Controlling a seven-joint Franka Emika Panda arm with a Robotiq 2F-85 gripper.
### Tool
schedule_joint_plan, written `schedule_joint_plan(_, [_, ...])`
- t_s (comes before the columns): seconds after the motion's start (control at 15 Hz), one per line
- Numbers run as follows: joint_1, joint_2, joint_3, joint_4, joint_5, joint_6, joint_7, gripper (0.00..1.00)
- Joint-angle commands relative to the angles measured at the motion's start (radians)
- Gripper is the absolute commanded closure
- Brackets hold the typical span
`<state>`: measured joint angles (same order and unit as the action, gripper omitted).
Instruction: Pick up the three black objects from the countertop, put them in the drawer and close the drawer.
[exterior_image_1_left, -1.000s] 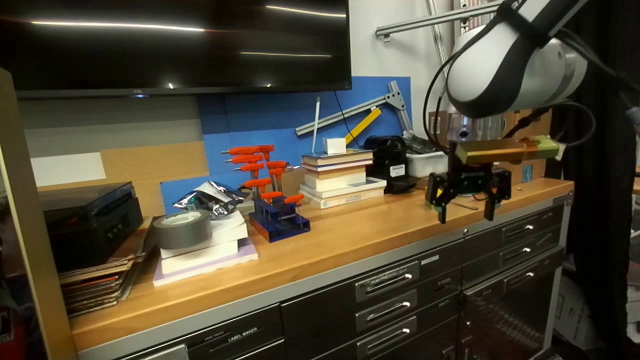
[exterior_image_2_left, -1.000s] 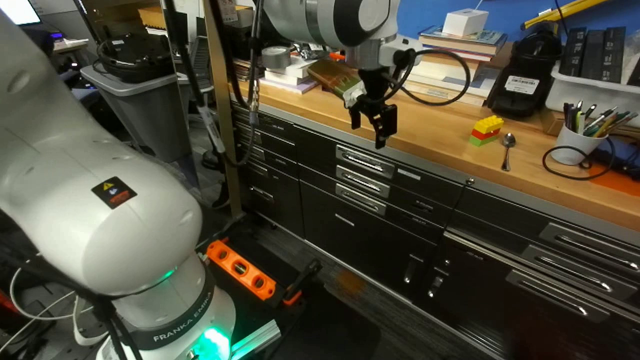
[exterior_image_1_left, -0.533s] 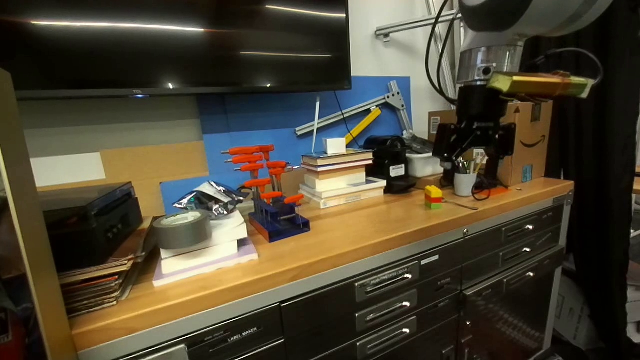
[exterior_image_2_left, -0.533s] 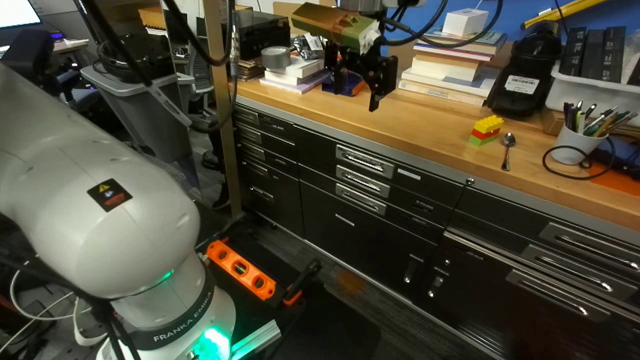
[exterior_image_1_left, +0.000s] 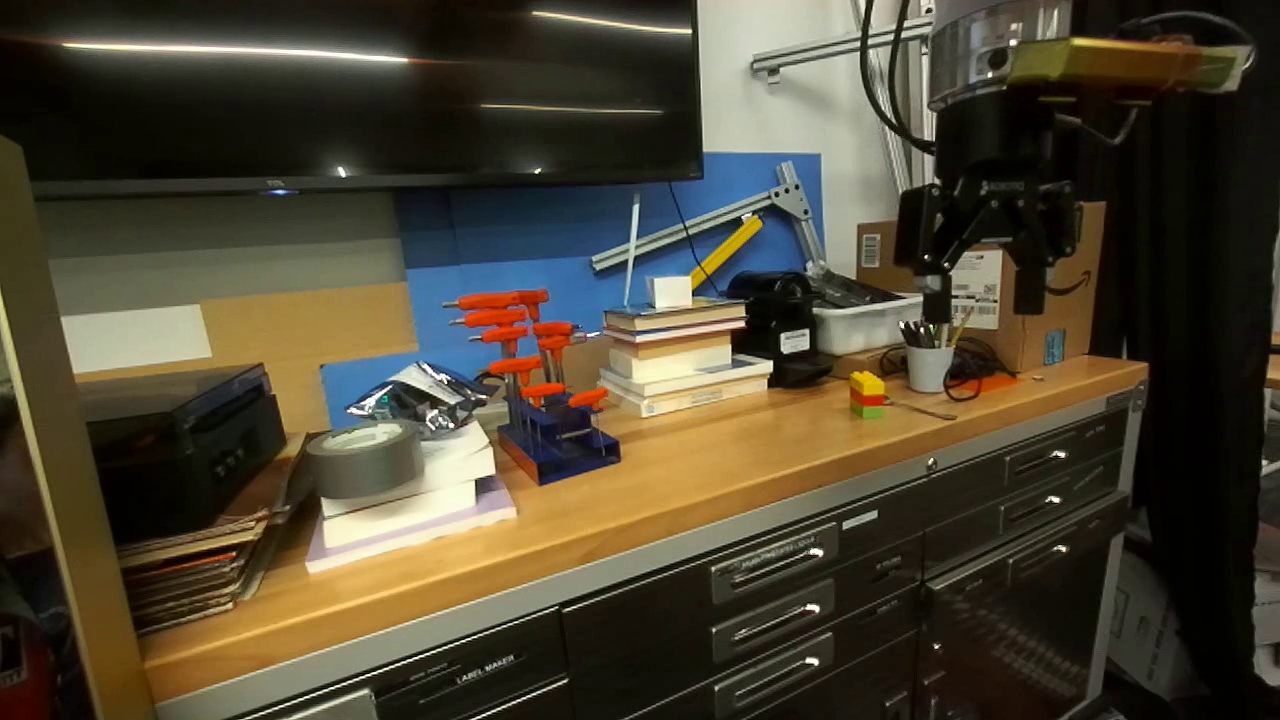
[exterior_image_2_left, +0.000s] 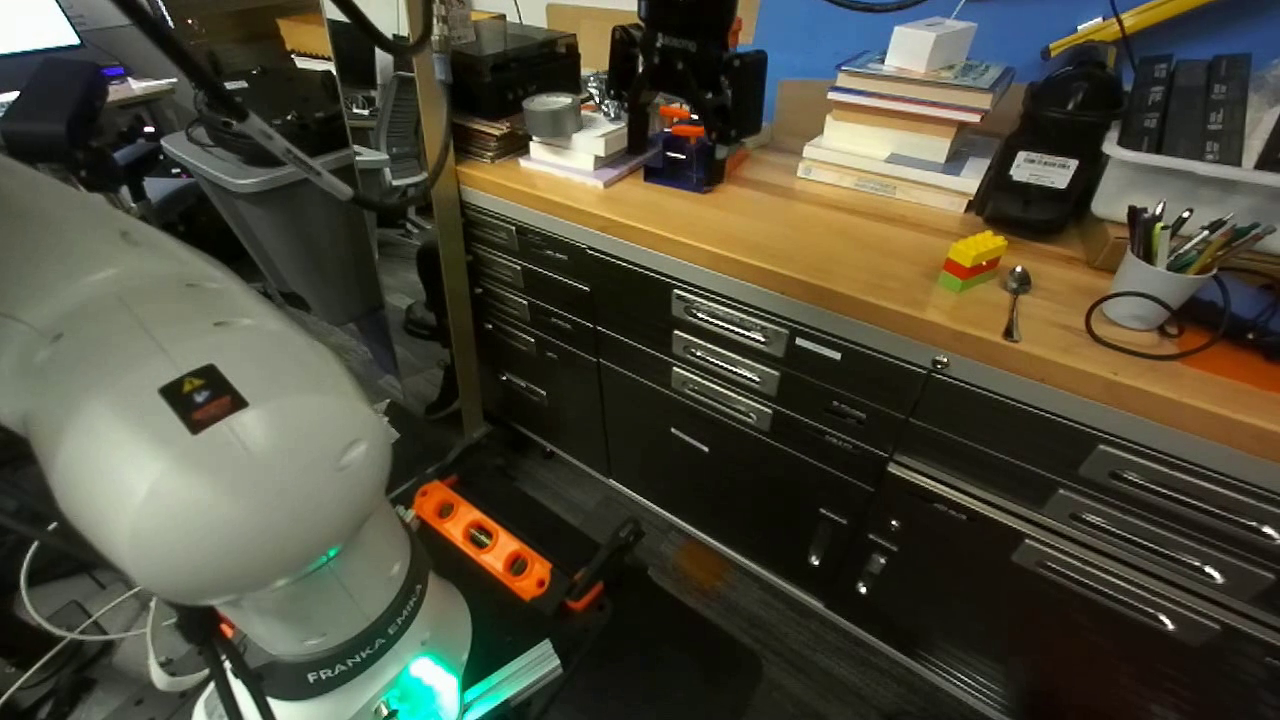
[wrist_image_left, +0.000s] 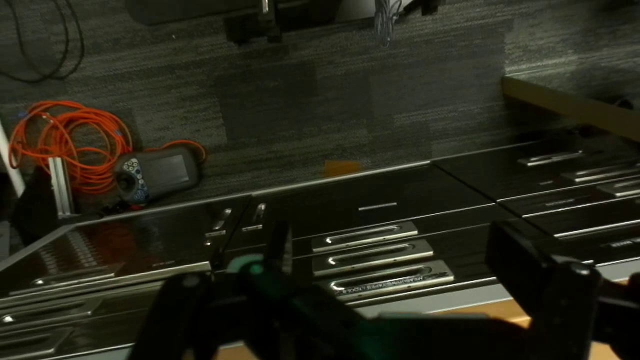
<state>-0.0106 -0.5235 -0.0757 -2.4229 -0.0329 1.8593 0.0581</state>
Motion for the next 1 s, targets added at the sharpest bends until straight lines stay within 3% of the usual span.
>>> schedule_joint_plan(0.0, [-0.027, -0.067, 0.040, 0.008, 0.003, -0.085, 0.043, 0.00])
schedule_joint_plan(0.93, [-0.031, -0.084, 0.045, 0.002, 0.007, -0.112, 0.065, 0.00])
